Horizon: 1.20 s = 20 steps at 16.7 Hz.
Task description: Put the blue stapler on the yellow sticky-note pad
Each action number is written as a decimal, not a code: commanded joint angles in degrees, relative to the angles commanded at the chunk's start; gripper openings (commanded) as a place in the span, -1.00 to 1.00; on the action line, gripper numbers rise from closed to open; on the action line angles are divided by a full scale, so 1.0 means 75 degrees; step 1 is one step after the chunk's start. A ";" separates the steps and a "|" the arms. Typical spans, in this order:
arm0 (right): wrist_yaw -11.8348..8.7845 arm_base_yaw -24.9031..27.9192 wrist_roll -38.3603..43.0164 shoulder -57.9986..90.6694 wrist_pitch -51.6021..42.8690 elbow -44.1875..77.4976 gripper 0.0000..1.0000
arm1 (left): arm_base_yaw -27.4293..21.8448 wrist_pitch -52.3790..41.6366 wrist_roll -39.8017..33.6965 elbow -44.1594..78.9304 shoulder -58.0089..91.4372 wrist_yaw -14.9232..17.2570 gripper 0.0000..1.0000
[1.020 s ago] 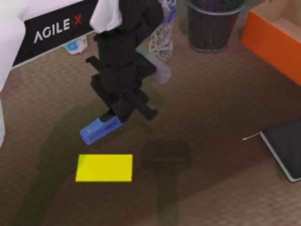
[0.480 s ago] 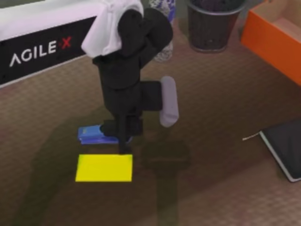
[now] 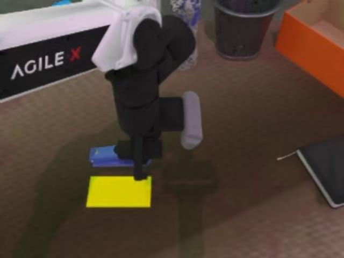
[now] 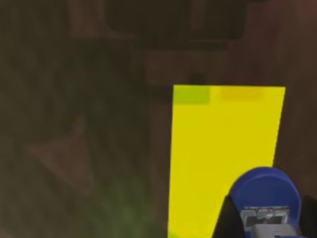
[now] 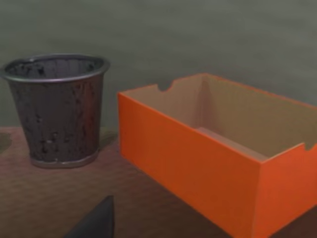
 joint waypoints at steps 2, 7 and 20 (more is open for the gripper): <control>0.0000 0.0000 0.0000 0.0000 0.0000 0.0000 1.00 | 0.0089 0.0568 0.0048 -0.0472 0.0077 0.0000 -1.00; 0.0000 0.0000 0.0000 0.0000 0.0000 0.0000 1.00 | 0.0242 0.2287 0.0299 -0.1845 0.0357 0.0008 -1.00; 0.0000 0.0000 0.0000 0.0000 0.0000 0.0000 1.00 | 0.0269 0.2604 0.0372 -0.2141 0.0432 0.0009 0.06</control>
